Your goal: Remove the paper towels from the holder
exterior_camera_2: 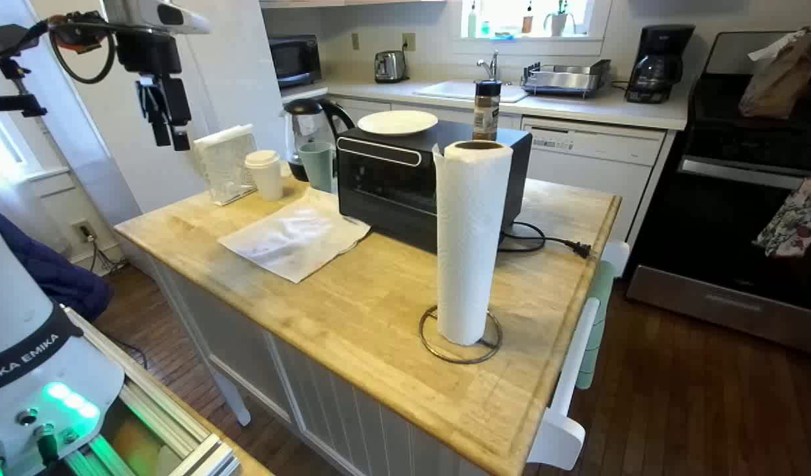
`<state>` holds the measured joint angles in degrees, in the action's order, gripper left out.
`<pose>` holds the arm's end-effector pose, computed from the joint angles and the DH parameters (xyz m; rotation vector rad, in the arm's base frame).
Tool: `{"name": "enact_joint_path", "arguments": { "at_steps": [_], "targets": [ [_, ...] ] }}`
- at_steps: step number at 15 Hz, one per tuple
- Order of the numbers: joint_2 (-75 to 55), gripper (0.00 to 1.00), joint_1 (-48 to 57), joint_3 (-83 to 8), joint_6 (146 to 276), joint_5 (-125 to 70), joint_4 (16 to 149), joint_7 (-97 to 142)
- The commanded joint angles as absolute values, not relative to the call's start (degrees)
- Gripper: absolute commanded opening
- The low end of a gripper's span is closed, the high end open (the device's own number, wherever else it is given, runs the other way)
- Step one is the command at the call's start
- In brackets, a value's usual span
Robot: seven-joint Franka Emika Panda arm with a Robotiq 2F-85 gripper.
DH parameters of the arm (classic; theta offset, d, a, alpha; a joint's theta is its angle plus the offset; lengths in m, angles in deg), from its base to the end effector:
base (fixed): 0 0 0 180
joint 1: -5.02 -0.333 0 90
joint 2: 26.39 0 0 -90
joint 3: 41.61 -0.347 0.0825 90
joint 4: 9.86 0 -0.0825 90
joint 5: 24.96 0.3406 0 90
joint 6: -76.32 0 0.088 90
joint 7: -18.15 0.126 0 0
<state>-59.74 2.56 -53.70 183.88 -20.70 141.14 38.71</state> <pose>0.2729 0.0808 0.4396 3.0223 -0.2707 -0.2486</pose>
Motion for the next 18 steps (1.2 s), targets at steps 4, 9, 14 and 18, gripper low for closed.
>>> {"name": "enact_joint_path", "arguments": {
  "at_steps": [4,9,14,18],
  "targets": [
    [-59.68,1.00,2.06,-53.21,183.83,-20.96,141.09,38.93],
    [-59.09,1.00,6.57,-49.65,183.79,-20.50,140.28,42.62],
    [-58.81,1.00,14.57,-41.00,183.25,-20.26,138.33,42.48],
    [-56.24,1.00,20.32,-35.95,184.96,-19.41,133.56,44.17]
  ]
}}
